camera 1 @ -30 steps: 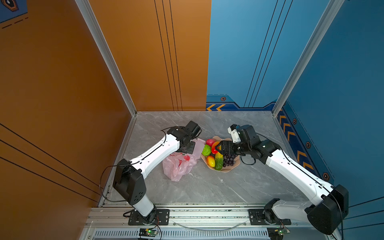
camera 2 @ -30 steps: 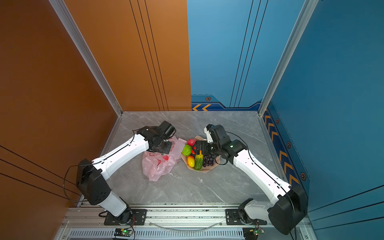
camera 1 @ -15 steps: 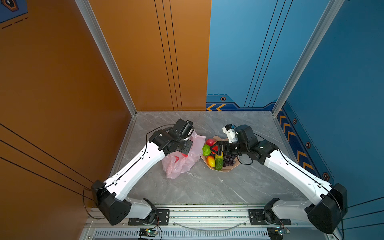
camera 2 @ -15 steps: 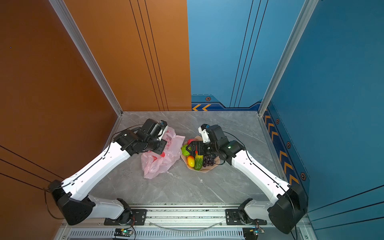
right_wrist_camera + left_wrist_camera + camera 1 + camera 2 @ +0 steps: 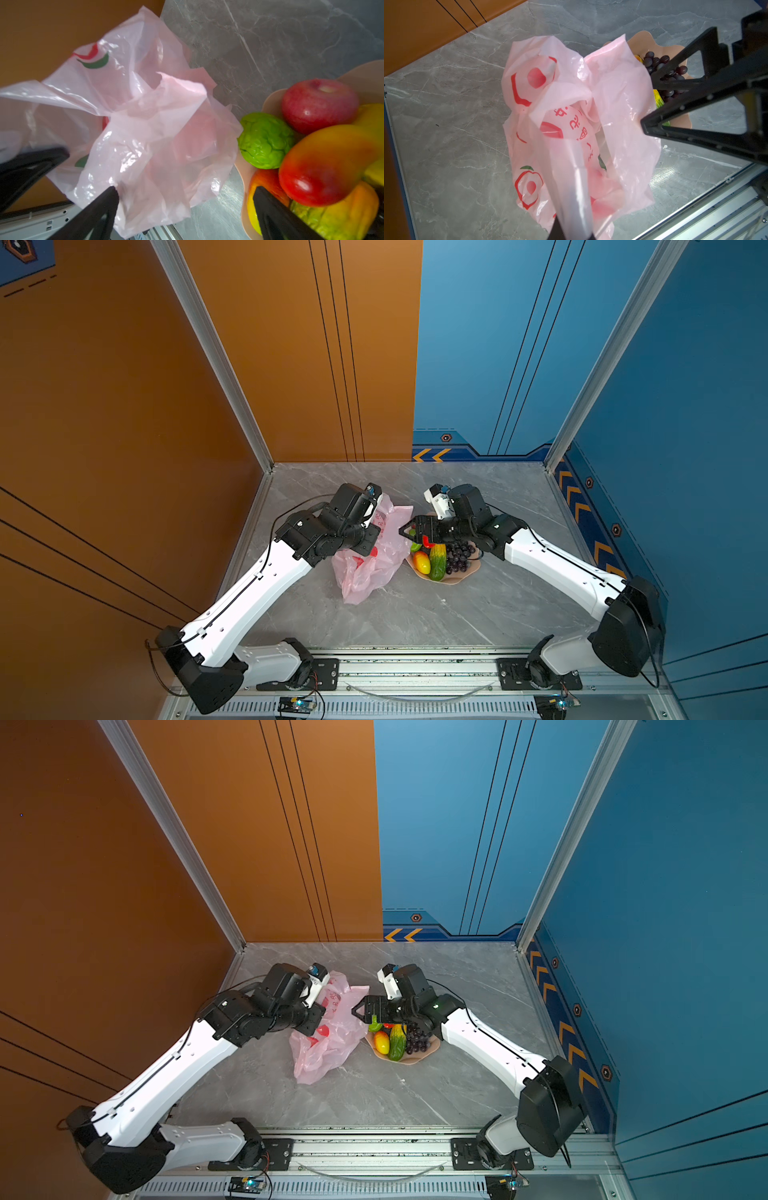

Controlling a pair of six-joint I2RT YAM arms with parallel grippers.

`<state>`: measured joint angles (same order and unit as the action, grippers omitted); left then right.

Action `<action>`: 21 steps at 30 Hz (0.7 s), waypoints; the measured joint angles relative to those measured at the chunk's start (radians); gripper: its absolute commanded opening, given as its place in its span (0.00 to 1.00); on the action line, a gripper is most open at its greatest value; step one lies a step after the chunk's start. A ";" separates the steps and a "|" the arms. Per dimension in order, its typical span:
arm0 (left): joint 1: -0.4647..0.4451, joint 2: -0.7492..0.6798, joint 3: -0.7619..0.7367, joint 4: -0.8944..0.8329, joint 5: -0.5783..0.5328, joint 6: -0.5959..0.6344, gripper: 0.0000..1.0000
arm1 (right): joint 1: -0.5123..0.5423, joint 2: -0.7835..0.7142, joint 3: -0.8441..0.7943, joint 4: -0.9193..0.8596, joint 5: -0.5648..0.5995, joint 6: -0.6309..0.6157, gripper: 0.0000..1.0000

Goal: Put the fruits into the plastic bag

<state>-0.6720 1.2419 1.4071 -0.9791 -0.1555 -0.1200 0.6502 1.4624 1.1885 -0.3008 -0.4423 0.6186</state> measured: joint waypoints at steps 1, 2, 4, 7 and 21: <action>0.000 -0.002 -0.007 0.000 0.000 0.000 0.00 | 0.000 0.001 0.000 0.021 0.000 0.013 1.00; 0.000 -0.004 -0.014 0.000 0.000 0.000 0.00 | 0.000 0.002 0.000 0.041 0.000 0.026 1.00; 0.000 -0.010 -0.027 0.002 0.000 0.000 0.00 | 0.000 0.003 0.000 0.079 -0.001 0.046 1.00; 0.000 -0.025 -0.035 0.002 0.000 0.000 0.00 | -0.008 0.023 0.003 0.139 -0.012 0.079 1.00; 0.019 -0.058 -0.042 0.003 -0.029 -0.004 0.00 | 0.000 0.156 0.034 0.234 -0.059 0.177 0.88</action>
<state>-0.6525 1.1835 1.3655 -0.9760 -0.1844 -0.1238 0.6498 1.6188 1.2228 -0.0669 -0.5011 0.7956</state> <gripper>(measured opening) 0.045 0.888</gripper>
